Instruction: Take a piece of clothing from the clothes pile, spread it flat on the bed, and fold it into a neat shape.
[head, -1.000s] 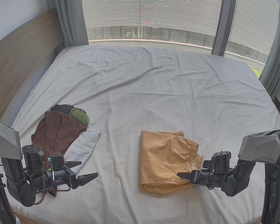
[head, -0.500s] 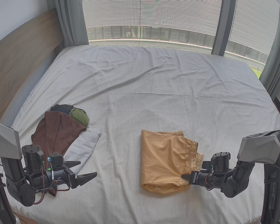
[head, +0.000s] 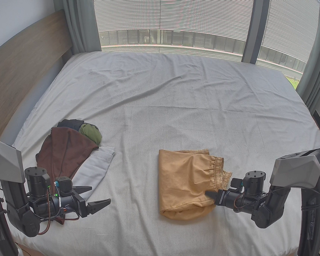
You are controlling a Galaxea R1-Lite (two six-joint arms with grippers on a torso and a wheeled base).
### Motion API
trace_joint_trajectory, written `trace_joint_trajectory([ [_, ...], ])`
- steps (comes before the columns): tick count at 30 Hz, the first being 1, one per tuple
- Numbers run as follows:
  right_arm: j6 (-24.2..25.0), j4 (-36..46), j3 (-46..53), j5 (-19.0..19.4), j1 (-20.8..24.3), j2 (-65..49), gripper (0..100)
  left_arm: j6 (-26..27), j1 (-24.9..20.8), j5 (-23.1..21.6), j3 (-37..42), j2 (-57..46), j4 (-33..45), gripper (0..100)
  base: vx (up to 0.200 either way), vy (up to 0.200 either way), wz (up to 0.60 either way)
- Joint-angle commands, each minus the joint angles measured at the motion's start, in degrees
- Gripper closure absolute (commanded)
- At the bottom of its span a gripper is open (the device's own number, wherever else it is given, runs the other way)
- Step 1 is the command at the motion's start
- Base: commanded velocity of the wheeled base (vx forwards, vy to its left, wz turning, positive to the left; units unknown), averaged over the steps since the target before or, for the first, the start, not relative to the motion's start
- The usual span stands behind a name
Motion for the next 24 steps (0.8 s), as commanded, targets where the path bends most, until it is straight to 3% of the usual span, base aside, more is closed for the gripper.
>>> trace_joint_trajectory([
  [1,1.97,-4.98,1.57,0.2,2.98,-0.96,100,-0.01,-0.01,-0.01,-0.05,-0.17,-0.04,0,0.0,0.0,0.0],
  [6,2.23,-9.11,1.84,0.2,4.57,-1.14,100,-0.01,0.17,-0.01,0.13,-0.44,-0.04,0,0.0,0.0,0.0],
  [24,2.23,-8.41,1.13,0.56,5.45,-9.75,100,-0.01,0.43,-0.01,-0.14,-0.35,-0.04,0,0.0,0.0,0.0],
])
